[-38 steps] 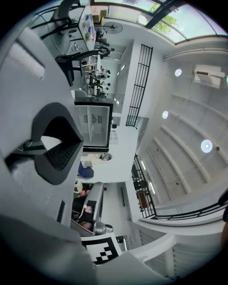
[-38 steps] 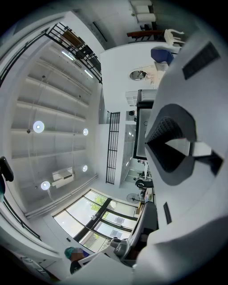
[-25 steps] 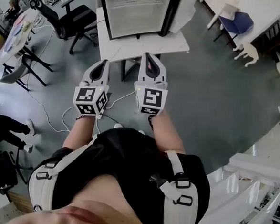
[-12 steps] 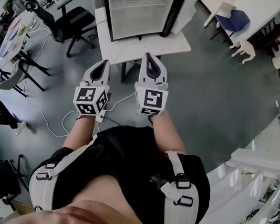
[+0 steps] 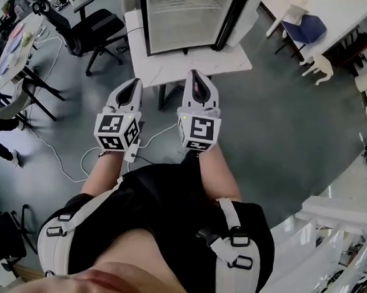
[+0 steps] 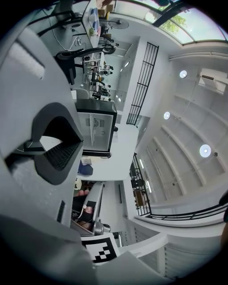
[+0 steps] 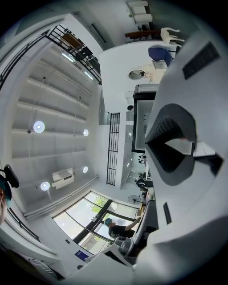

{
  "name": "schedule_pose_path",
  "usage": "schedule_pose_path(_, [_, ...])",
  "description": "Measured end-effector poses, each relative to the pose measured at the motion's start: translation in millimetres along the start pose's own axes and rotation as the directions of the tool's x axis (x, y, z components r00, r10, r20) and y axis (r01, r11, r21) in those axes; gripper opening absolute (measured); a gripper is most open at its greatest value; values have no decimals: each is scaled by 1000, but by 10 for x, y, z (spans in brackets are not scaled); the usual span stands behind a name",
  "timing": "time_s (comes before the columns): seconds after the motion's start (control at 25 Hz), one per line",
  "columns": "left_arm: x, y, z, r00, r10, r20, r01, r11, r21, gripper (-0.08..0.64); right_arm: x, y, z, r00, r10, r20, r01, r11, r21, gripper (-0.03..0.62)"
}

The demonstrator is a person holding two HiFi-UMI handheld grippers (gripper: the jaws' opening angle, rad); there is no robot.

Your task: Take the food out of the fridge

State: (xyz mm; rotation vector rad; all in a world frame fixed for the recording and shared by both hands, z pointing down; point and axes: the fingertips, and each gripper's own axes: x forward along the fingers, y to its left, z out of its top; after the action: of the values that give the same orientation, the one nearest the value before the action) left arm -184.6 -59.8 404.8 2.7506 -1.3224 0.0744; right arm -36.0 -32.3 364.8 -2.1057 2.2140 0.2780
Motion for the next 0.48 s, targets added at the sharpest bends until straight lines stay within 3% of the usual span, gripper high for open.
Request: schedule_pose_path(0.48, [681,-65,-4,999,44,-12,-43,999,31,2,532,-517,-233,999,41,6,-42,998,41,6])
